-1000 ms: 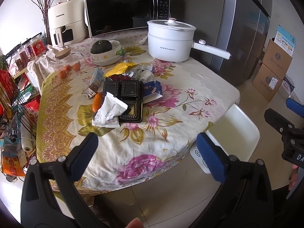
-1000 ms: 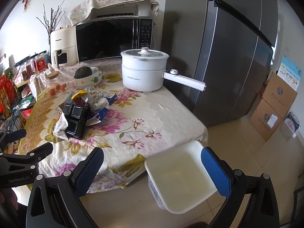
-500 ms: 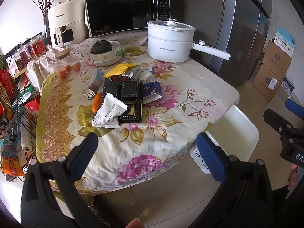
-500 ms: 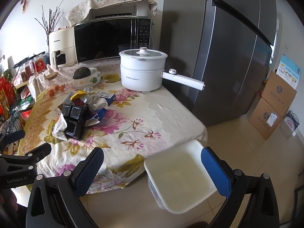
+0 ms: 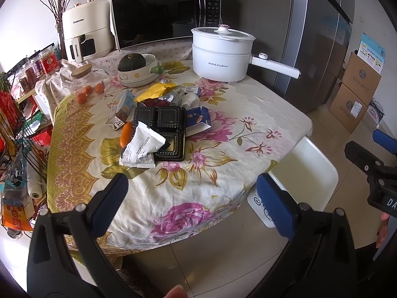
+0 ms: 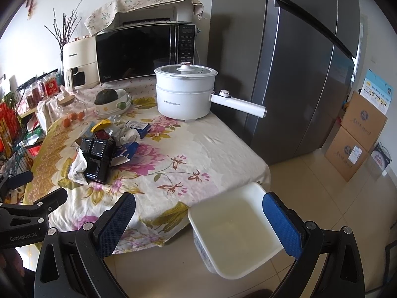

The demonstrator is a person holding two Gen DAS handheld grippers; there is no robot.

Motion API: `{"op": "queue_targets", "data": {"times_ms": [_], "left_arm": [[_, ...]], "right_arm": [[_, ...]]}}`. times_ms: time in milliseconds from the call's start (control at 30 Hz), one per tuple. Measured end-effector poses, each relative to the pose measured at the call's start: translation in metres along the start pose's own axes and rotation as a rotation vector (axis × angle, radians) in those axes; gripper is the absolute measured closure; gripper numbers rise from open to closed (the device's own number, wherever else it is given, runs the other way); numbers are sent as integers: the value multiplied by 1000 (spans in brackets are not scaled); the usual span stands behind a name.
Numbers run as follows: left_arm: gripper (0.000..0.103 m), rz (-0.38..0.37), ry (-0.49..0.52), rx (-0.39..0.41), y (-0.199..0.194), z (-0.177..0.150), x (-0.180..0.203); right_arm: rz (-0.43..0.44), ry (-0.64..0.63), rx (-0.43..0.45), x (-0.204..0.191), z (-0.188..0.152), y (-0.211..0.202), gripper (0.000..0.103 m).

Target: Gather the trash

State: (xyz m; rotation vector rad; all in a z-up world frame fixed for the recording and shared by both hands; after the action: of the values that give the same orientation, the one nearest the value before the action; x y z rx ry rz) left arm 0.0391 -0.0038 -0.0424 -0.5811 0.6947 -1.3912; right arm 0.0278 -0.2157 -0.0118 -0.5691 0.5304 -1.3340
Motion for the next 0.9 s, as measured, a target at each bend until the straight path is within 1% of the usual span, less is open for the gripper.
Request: {"op": "queue_targets", "data": {"times_ms": [900], "left_arm": [[0, -1, 5, 7, -2, 2, 2]], "right_arm": [[-15, 17, -2, 5, 0, 0, 0]]}}
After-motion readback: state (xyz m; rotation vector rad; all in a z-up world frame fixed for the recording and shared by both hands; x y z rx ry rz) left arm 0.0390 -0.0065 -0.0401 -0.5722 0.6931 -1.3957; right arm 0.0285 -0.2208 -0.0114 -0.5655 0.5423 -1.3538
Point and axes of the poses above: each gripper's, at about its wrist camera, not at the fingertips, and y roughly the way its jaws point, x to its right, z to its top, the point moved 6 cm from there along y, roughly the way its jaws point, and after that the axes turned 8 degrees about z, right-handed, at the moved point
